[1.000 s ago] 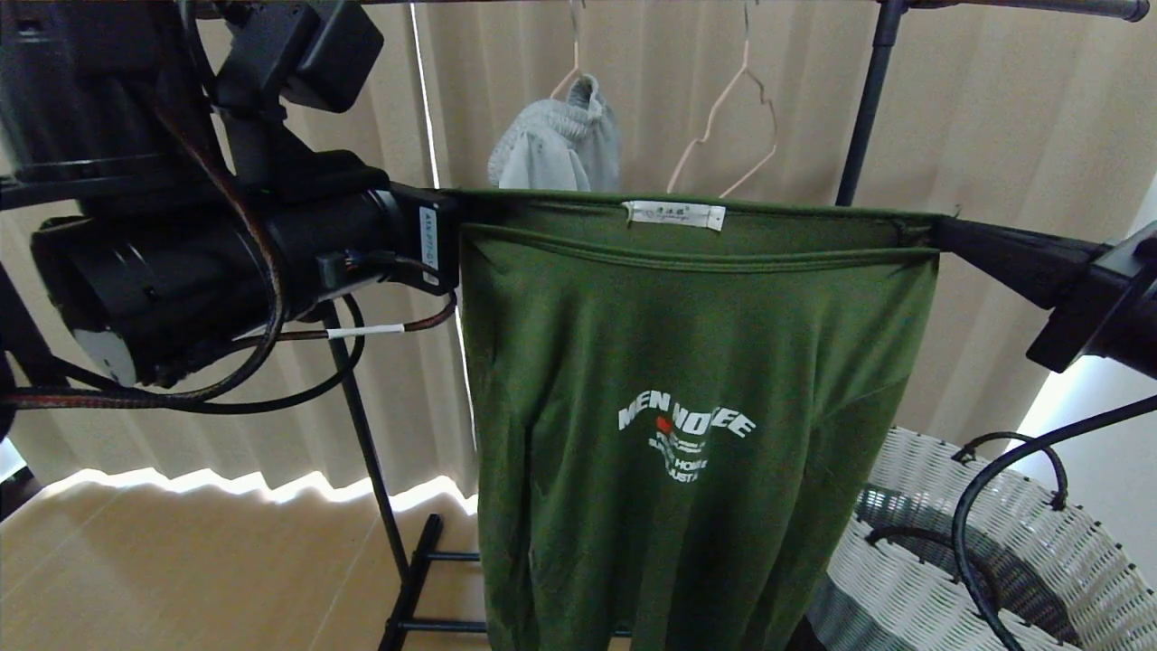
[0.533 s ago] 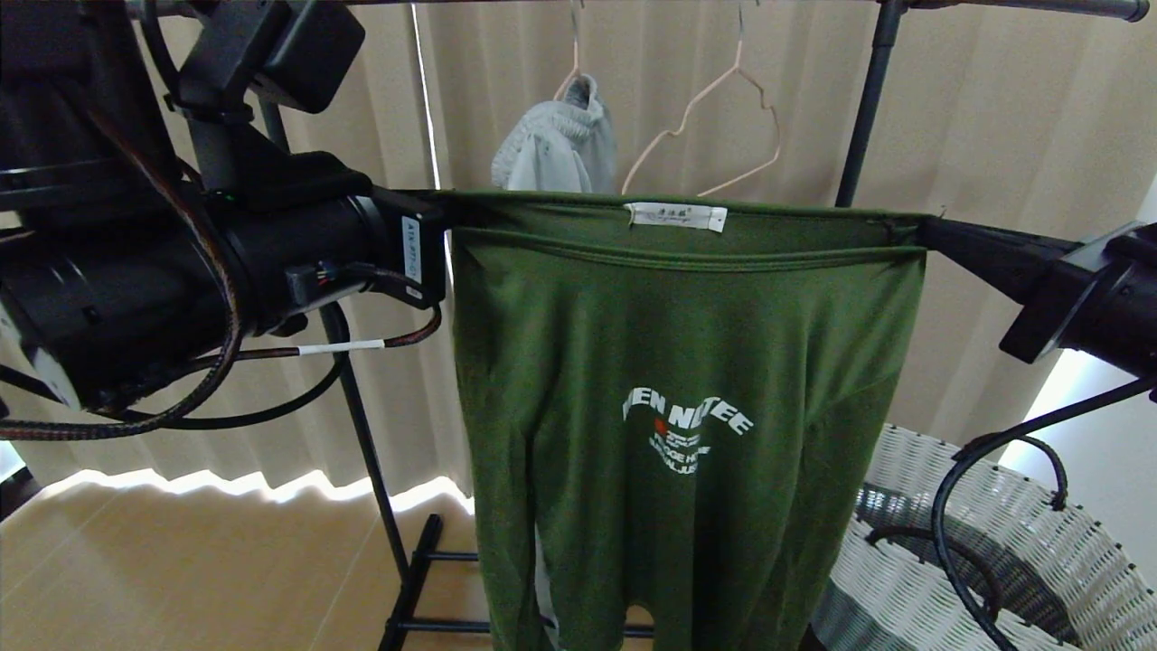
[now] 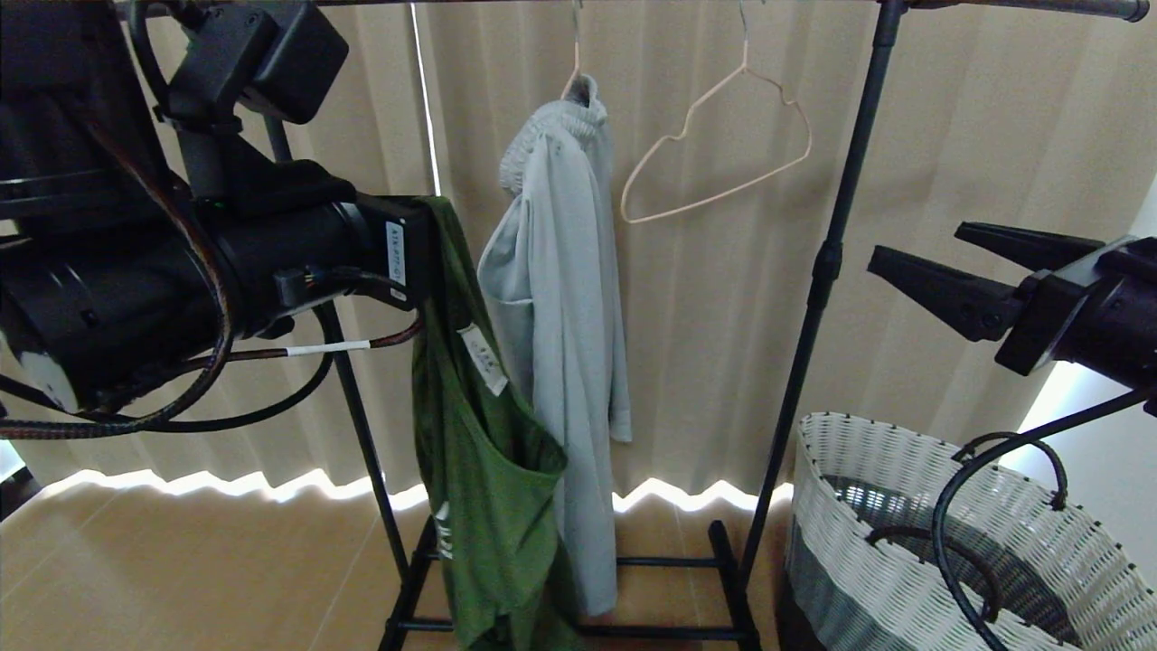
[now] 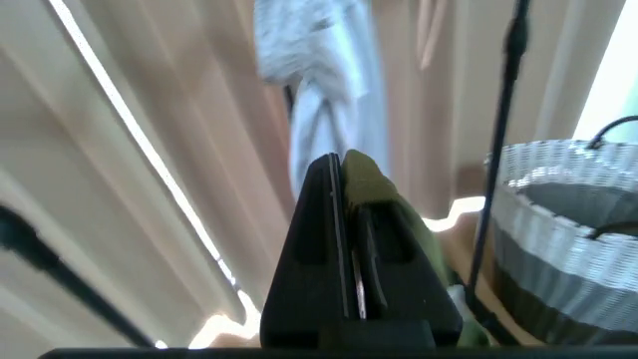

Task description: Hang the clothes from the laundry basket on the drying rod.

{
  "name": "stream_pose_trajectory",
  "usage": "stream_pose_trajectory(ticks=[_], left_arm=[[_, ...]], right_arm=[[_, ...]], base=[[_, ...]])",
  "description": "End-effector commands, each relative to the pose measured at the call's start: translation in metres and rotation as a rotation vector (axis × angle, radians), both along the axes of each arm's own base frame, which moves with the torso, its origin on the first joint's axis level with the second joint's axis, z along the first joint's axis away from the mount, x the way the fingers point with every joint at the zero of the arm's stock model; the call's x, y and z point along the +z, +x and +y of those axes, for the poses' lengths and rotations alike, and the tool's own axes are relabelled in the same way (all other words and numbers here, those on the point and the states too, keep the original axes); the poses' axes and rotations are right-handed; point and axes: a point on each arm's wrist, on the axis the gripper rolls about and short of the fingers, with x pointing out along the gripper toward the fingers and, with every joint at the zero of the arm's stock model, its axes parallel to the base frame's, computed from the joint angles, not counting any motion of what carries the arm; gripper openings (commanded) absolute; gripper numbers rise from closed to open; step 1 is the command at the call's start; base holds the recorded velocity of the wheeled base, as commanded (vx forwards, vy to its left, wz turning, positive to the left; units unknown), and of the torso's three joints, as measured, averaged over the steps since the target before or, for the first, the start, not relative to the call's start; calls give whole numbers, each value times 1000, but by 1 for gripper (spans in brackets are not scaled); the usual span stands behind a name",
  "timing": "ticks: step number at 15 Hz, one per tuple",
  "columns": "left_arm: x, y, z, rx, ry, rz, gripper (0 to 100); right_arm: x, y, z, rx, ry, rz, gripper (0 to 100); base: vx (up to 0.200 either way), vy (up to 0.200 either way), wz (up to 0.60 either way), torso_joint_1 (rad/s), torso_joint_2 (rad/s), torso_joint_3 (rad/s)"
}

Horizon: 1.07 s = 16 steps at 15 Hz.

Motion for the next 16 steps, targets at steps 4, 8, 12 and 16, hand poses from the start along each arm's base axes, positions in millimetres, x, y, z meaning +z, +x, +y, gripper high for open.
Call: stream_pose_trajectory(ticks=[4, 8, 12, 16], left_arm=[[-6, 9, 22, 91, 18, 13, 0], [-8, 2, 26, 92, 33, 11, 0], [-16, -23, 42, 101, 86, 4, 0], [-36, -44, 66, 156, 101, 38, 0]], right_arm=[[-2, 0, 0, 1, -4, 8, 100], [-16, -4, -2, -15, -24, 49, 100], [-19, -2, -7, -140, -35, 63, 100], [-37, -8, -18, -232, -119, 98, 100]], base=[[0, 0, 0, 0, 0, 0], [0, 0, 0, 0, 0, 0], [0, 0, 0, 0, 0, 0], [0, 0, 0, 0, 0, 0]])
